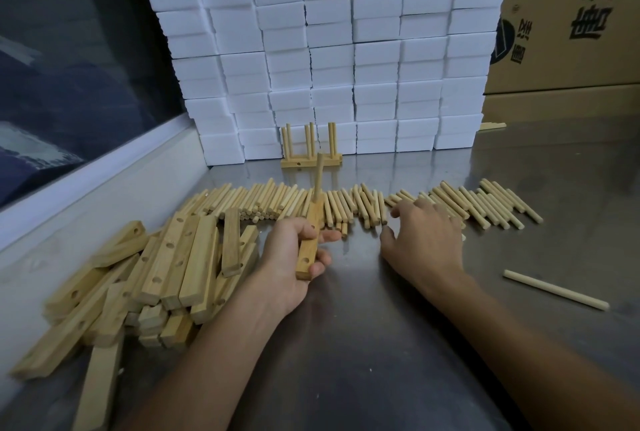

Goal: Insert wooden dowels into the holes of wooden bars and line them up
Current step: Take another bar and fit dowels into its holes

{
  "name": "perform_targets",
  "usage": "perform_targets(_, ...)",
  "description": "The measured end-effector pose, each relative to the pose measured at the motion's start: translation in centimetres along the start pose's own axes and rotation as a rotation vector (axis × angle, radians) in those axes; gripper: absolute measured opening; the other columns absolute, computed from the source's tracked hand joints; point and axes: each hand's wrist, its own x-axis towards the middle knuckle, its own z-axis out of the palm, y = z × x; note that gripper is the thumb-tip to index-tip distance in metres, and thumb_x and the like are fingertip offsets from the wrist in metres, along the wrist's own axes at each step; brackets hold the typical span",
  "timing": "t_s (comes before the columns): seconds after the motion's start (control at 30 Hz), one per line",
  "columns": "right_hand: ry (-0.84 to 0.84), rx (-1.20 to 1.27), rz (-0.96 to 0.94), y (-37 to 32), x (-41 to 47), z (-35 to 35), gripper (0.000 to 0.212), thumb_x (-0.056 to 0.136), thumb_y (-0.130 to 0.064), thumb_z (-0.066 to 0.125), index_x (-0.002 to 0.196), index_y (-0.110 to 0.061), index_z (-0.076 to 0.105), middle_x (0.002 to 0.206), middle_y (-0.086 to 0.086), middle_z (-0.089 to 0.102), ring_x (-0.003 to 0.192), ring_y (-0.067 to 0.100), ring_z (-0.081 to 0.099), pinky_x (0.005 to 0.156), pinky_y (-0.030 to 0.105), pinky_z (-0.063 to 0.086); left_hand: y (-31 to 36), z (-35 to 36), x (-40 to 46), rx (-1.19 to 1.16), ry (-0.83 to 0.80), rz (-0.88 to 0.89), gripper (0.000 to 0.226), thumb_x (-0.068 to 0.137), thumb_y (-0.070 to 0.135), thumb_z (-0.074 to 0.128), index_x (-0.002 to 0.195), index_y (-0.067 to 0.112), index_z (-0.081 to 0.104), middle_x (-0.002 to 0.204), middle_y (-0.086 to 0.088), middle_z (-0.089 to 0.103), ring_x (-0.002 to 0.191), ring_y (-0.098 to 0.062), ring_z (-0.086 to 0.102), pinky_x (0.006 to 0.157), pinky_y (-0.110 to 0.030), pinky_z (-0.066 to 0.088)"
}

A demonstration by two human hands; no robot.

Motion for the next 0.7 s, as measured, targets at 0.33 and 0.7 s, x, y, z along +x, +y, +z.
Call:
perform_targets(0.33,-0.093,0.069,0.095,0.6,0.6,-0.1,0.019,0.089,-0.007,0.062,0.107,-0.012,0.057,0.098,0.006,0.058,0.086,0.022,0.052,0.066,0.032,0.040,0.0,0.1,-0.4,-0.071,-0.128,-0.049,0.026,0.101,0.008,0.042,0.127,0.010,0.046,0.111,-0.013,0.073,0.053,-0.018,0.060,0.033,-0.018,0.035)
perform_targets(0.7,0.072,0.638,-0.151,-0.7,-0.1,0.4,0.015,0.103,-0.025,0.050,0.117,-0.023,0.055,0.080,-0.003,0.066,0.072,0.019,0.063,0.069,0.045,0.053,-0.4,0.3,-0.3,-0.050,-0.139,-0.043,0.023,0.105,0.016,0.040,0.124,0.013,0.053,0.092,-0.016,0.069,0.049,-0.016,0.051,0.032,-0.016,0.026)
